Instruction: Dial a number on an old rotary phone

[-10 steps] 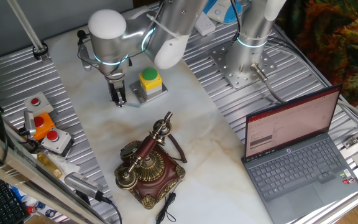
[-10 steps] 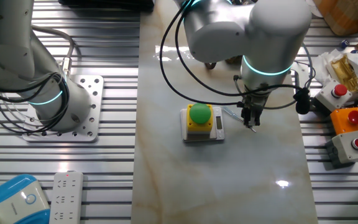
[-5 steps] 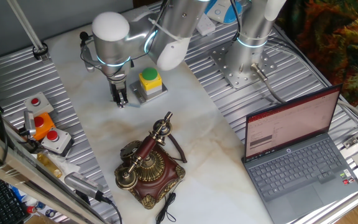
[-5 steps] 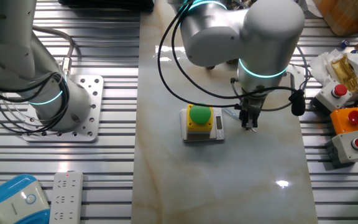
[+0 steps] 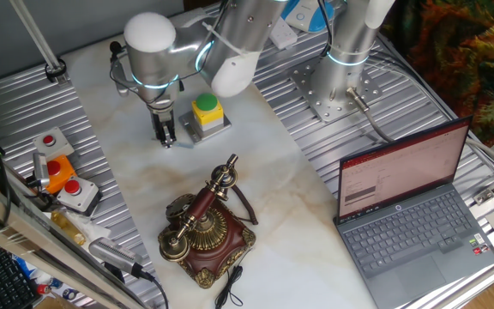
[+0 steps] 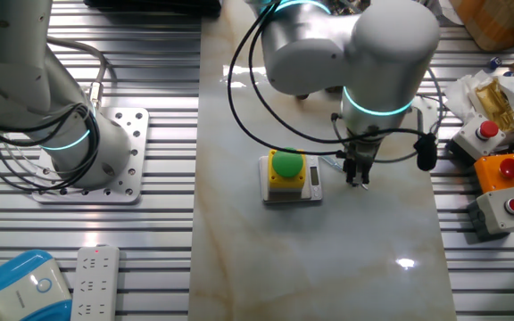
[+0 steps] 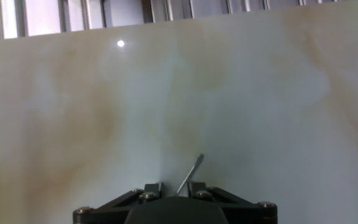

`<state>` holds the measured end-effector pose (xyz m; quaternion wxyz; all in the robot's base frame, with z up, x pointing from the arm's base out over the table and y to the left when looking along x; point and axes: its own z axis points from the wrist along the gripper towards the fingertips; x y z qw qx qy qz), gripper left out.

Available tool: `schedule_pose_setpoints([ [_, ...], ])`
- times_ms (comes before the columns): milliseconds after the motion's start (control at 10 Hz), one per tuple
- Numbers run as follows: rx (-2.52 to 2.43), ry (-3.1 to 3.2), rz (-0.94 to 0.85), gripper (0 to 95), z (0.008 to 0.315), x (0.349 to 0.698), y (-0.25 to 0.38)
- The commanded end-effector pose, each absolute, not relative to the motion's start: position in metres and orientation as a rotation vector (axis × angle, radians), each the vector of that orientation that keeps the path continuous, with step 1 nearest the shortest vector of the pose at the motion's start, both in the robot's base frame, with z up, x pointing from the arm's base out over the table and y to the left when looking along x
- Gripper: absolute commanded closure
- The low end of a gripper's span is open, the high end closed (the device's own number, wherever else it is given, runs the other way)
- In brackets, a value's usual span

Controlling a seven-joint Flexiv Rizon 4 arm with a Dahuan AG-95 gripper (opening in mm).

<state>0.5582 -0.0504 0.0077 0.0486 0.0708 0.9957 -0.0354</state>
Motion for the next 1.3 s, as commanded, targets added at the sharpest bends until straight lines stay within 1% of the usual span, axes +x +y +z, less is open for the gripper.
schedule_pose_setpoints([
  [100, 0.253, 3.026, 0.006, 76.0, 0.0058, 0.5542, -0.0524],
  [200, 0.301, 3.005, -0.022, 95.0, 0.0056, 0.5538, -0.0526],
  [600, 0.320, 2.995, -0.012, 95.0, 0.0049, 0.5516, -0.0538],
  [800, 0.334, 2.933, 0.067, 95.0, 0.0044, 0.5509, -0.0543],
  [900, 0.333, 2.930, 0.069, 95.0, 0.0044, 0.5509, -0.0543],
  [1000, 0.328, 2.944, 0.064, 95.0, 0.0044, 0.5509, -0.0544],
  [1200, 0.290, 2.984, -0.025, 95.0, 0.0067, 0.5519, -0.0583],
  [1300, 0.274, 2.997, -0.037, 95.0, 0.0088, 0.5527, -0.0621],
])
